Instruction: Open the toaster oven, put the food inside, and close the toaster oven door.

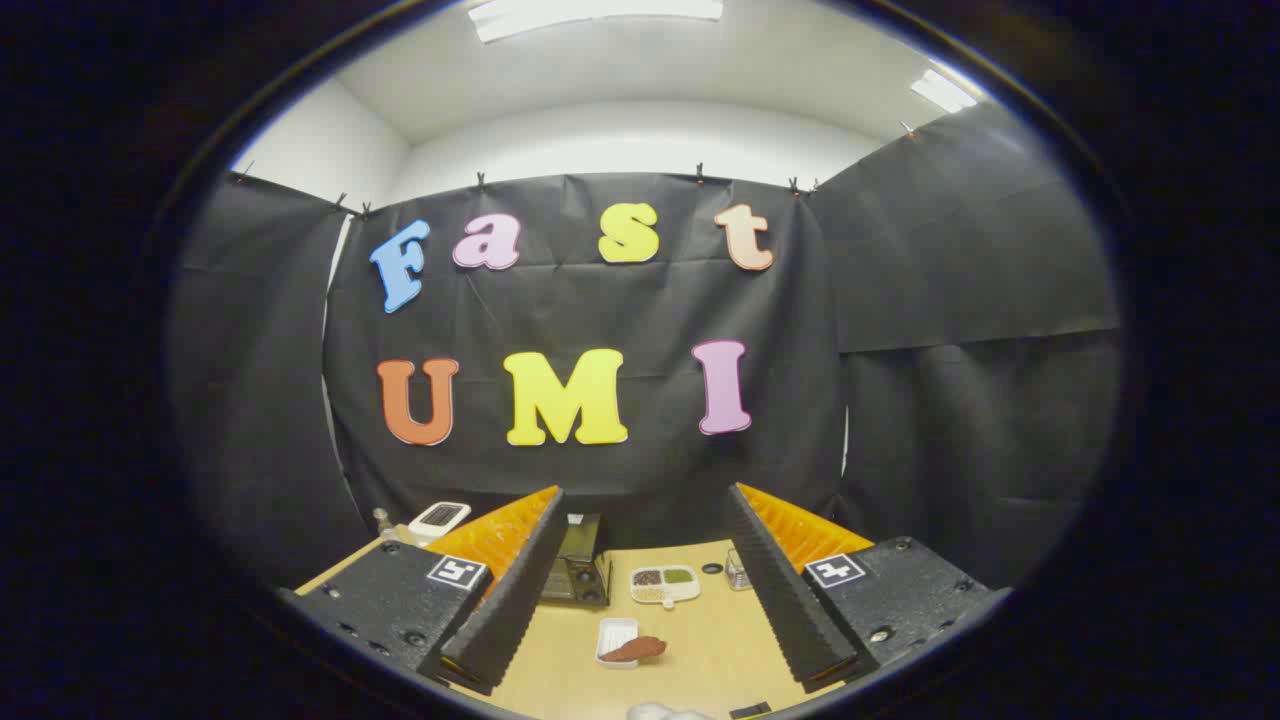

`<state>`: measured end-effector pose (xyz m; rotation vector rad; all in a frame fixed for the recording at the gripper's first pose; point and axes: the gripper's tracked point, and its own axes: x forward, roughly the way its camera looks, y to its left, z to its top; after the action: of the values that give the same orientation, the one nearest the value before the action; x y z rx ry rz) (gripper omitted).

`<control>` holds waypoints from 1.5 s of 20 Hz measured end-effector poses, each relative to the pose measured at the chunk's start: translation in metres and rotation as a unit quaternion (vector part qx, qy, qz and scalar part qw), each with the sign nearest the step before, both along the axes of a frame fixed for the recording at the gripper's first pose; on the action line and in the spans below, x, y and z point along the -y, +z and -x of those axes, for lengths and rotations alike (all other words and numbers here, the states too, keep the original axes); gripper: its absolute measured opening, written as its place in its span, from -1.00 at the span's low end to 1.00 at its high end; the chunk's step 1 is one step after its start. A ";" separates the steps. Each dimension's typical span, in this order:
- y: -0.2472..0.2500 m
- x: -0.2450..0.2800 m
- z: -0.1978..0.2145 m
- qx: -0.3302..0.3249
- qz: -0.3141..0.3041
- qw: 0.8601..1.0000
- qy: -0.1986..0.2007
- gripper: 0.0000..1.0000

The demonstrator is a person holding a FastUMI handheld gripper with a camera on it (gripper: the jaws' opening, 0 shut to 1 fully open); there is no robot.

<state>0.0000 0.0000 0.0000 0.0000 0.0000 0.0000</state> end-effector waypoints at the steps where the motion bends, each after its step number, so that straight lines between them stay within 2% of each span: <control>1: 0.001 -0.002 0.000 0.001 0.002 1.000 -0.001 1.00; 9: 0.005 -0.016 -0.004 0.003 0.009 1.000 0.002 1.00; 17: 0.004 -0.029 -0.020 0.003 0.023 1.000 -0.018 1.00; 20: -0.003 -0.052 -0.044 0.006 0.016 1.000 -0.026 1.00; 23: -0.021 -0.089 -0.078 0.003 0.026 1.000 -0.011 1.00; 26: -0.050 -0.130 -0.121 0.004 0.030 1.000 -0.001 1.00; 30: -0.119 -0.186 -0.181 -0.029 0.022 0.999 0.022 1.00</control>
<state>0.1805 0.1860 -0.1189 -0.0443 0.0583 0.0439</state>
